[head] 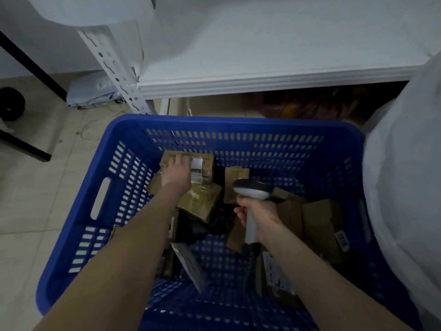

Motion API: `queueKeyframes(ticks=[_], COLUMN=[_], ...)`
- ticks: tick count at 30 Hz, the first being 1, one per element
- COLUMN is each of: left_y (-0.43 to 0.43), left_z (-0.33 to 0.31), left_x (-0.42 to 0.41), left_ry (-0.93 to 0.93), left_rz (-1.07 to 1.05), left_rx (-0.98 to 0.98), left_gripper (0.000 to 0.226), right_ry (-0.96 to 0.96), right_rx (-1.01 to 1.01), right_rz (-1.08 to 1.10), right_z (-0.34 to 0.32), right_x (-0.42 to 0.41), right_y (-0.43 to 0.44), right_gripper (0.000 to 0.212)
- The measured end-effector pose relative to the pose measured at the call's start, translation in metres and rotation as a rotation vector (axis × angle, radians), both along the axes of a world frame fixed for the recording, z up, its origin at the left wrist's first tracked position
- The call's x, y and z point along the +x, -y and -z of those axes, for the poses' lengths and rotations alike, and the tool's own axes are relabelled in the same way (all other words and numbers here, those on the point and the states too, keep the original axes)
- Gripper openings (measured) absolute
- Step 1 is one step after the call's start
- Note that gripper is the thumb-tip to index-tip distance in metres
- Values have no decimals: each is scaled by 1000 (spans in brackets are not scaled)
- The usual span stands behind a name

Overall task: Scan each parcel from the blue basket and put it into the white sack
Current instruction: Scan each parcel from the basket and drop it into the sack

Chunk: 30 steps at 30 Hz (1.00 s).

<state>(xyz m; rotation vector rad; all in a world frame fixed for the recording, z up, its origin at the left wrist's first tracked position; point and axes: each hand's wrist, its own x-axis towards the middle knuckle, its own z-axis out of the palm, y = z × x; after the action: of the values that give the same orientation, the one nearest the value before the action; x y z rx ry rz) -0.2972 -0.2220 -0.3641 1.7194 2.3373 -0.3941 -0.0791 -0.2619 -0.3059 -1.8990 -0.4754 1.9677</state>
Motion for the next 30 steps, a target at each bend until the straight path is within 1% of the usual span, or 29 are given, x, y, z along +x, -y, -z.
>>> queueKeyframes(ticks=[1, 2, 4, 6, 7, 9, 12, 14, 16, 17, 19, 21, 23, 26, 30], left_y=[-1, -3, -7, -18, -23, -28, -23, -16, -7, -2, 9, 18, 22, 28, 37], left_z=[2, 4, 3, 5, 8, 14, 18, 14, 10, 9, 10, 14, 16, 5, -29], left_x=[-5, -11, -20, -31, -36, -42, -42, -44, -45, -45, -36, -26, -18, -10, -8], left_ry=[27, 96, 316, 500, 557, 669, 924, 946, 940, 982, 1117, 1226, 1260, 1259, 1220], left_rz=[-72, -189, -468, -700, -766, -768, -696, -666, -648, -683, -837, -984, -1051, -1066, -933], left_rx=[44, 98, 224, 257, 248, 202, 65, -33, -104, -125, -146, -92, -33, -29, -20], left_gripper=[67, 68, 65, 66, 67, 69, 75, 72, 63, 58, 47, 47, 49, 47, 36], right_ry=[-14, -23, -26, -34, -41, -46, -18, -2, -4, -5, -9, -15, -15, -26, -58], right_rx=[-13, -25, -28, -30, -33, -29, -11, -10, -13, -15, -16, -11, -3, 13, 60], right_rz=[-1, -3, -8, -5, -3, -3, 30, 55, 69, 76, 87, 90, 98, 114, 150], right_z=[2, 6, 9, 14, 17, 23, 33, 38, 39, 40, 39, 38, 36, 25, -5], right_x=[-1, -4, -8, -14, -16, -18, -15, -12, -9, -8, -6, -4, -3, 1, 9], right_y=[0, -2, -5, -13, -16, -21, -21, -18, -14, -12, -7, -1, 2, 5, 7], right_gripper=[17, 17, 14, 13, 13, 12, 8, 12, 14, 13, 8, 9, 12, 11, 12])
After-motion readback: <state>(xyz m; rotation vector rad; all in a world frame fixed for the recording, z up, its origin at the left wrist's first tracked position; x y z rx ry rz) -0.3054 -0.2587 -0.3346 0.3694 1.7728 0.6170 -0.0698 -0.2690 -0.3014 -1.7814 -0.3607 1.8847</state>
